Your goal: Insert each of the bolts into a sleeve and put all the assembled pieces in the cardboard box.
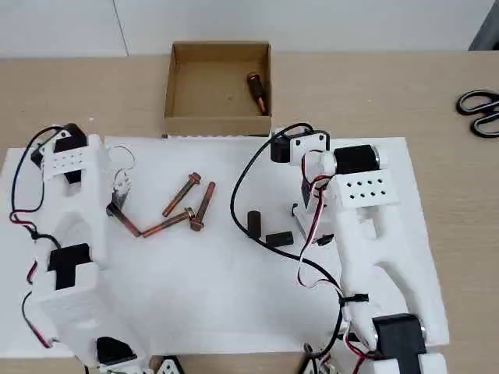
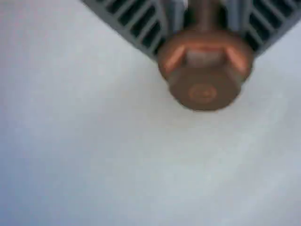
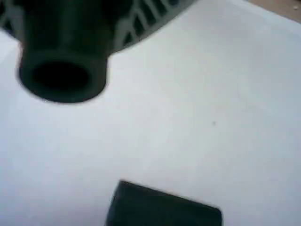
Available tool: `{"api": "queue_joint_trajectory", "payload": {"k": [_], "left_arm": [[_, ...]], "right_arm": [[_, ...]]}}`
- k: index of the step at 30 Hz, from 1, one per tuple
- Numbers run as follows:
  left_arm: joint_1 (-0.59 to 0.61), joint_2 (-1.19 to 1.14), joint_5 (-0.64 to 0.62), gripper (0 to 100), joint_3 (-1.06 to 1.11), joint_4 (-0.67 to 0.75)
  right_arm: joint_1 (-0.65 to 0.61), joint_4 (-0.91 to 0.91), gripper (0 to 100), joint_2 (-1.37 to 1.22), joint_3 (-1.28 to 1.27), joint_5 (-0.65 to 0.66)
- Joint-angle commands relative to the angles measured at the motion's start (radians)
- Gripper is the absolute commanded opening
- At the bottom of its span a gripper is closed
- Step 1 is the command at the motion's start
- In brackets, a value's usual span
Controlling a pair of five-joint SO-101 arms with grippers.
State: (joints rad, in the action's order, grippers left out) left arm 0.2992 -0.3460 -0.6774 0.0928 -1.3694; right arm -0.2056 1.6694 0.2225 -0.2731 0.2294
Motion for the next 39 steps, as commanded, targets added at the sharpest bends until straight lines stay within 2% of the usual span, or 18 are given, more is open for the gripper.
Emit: {"api": "queue_joint_trajectory", "payload": {"k": [1,5,9,12,15,18,25,32,39], "left_arm": [[-0.040,0.011,-0.002,0,-0.004,-0.041],[-0.041,0.011,0.002,0,-0.054,-0.098],[-0.051,0.011,0.003,0,-0.232,-0.275],[-0.078,0.011,0.034,0,-0.400,-0.388],[-0.107,0.029,0.098,0,-0.473,-0.384],[-0.137,0.143,0.133,0,-0.492,-0.384],[-0.282,0.374,0.259,0,-0.489,-0.381],[-0.364,0.451,0.278,0,-0.486,-0.374],[-0.425,0.474,0.279,0,-0.312,-0.310]], "right_arm": [[0.008,-0.012,0.3,0.041,0.005,0.006],[0.007,-0.005,0.3,0.051,0.015,0.009],[0.004,0.008,0.3,0.059,0.060,0.003],[-0.010,0.010,0.3,0.107,0.092,-0.064],[-0.015,0.010,0.3,0.183,0.095,-0.094],[-0.013,0.012,0.3,0.280,0.091,-0.094],[-0.013,0.005,0.2,0.470,0.002,-0.100],[-0.008,-0.076,0.2,0.734,-0.186,-0.144],[-0.013,-0.259,0.2,1.015,-0.463,-0.150]]}}
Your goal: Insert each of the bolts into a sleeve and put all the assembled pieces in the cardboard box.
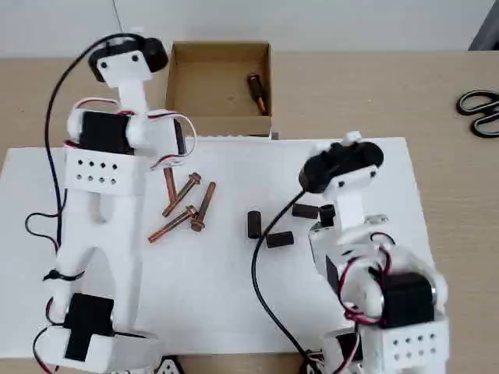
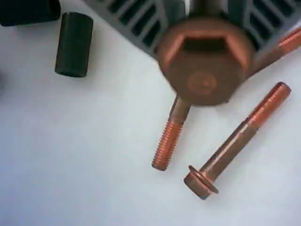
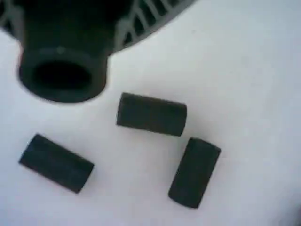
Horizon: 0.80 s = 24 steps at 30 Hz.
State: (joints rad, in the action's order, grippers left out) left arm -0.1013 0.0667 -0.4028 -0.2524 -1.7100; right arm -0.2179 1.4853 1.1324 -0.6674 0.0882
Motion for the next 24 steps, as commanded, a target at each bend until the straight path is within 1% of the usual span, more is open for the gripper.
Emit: {"api": "queue_joint_trajectory", "payload": {"k": [1,4,7,14,21,24], "left_arm": [[-0.035,0.077,0.005,0,0.054,0.043],[-0.074,0.155,0.008,0,0.153,0.130],[-0.100,0.295,0.026,0,0.265,0.210],[-0.103,0.624,0.031,0,0.642,0.410],[-0.101,0.968,0.029,0,1.020,0.651],[-0.101,1.112,0.028,0,1.161,0.743]], "right_arm": [[-0.002,-0.093,0.2,0.142,-0.103,-0.009],[-0.002,-0.125,0.2,0.236,-0.192,0.015],[-0.002,-0.127,0.2,0.315,-0.259,0.055],[-0.002,-0.136,0.2,0.417,-0.341,0.058],[-0.007,-0.288,0.2,0.461,-0.465,0.060],[-0.064,-0.348,0.2,0.476,-0.516,0.060]]}}
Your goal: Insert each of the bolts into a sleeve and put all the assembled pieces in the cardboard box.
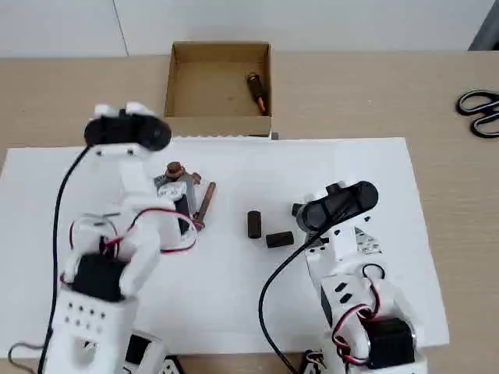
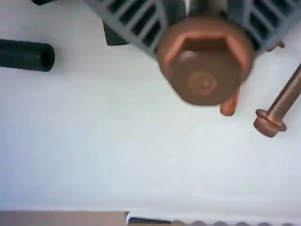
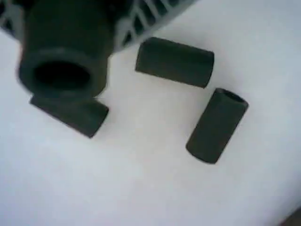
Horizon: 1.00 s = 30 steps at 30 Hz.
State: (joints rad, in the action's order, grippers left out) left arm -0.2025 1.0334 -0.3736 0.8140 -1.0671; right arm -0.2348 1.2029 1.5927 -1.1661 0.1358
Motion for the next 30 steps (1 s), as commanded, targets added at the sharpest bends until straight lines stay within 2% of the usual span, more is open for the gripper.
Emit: {"api": "queue_joint_trajectory", "payload": {"k": [1,7,15,18,21,25,30], "left_arm": [[0.000,0.195,-0.003,0,0.139,0.123],[0.000,0.462,-0.098,0,0.355,0.192],[-0.006,0.781,-0.104,0,0.584,0.278],[-0.006,0.787,-0.118,1,0.613,0.324],[-0.008,0.783,-0.198,1,0.611,0.344],[-0.054,0.784,-0.261,1,0.611,0.344],[-0.124,0.784,-0.290,1,0.613,0.344]], "right_arm": [[-0.077,-0.077,0.2,0.022,-0.031,0.012],[-0.272,-0.150,0.2,0.079,-0.130,0.009],[-0.412,-0.245,0.2,0.196,-0.285,0.014],[-0.461,-0.275,0.2,0.222,-0.334,0.018],[-0.503,-0.311,0.2,0.220,-0.368,0.068],[-0.510,-0.384,0.2,0.220,-0.399,0.112],[-0.509,-0.392,0.2,0.219,-0.404,0.126]]}}
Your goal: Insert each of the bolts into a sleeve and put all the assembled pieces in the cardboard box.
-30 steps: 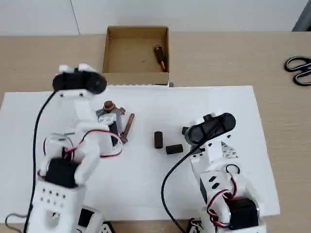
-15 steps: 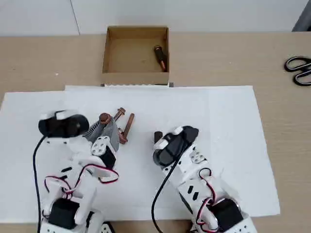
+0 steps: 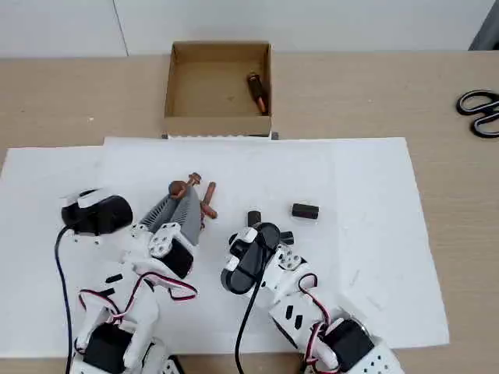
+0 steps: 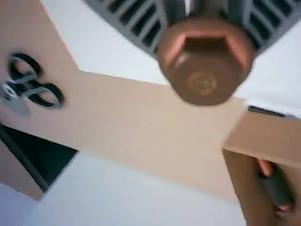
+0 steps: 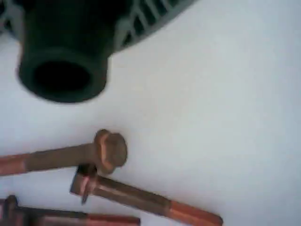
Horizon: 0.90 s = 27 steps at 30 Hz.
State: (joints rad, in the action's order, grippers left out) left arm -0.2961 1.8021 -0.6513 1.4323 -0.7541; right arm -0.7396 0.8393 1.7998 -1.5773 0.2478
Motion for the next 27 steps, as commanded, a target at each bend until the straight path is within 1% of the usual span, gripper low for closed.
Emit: {"api": "queue_joint_trajectory", "payload": {"k": [1,11,15,17,19,27], "left_arm": [[-0.040,0.015,-0.012,1,-0.005,0.031],[-0.057,0.015,-0.012,1,-0.007,0.029],[-0.057,0.015,-0.012,1,-0.008,0.029],[-0.058,0.015,-0.012,1,-0.008,0.029],[-0.058,0.015,-0.012,1,-0.008,0.029],[-0.058,0.015,-0.012,1,-0.008,0.000]], "right_arm": [[-0.004,-0.028,0.2,0.012,0.003,0.014],[-0.002,-0.031,0.2,0.013,-0.051,0.014],[0.008,-0.120,0.2,0.013,-0.083,0.018],[0.021,-0.165,0.2,0.013,-0.104,0.058],[0.030,-0.186,0.2,0.013,-0.106,0.089],[0.031,-0.211,0.2,0.012,-0.106,0.092]]}}
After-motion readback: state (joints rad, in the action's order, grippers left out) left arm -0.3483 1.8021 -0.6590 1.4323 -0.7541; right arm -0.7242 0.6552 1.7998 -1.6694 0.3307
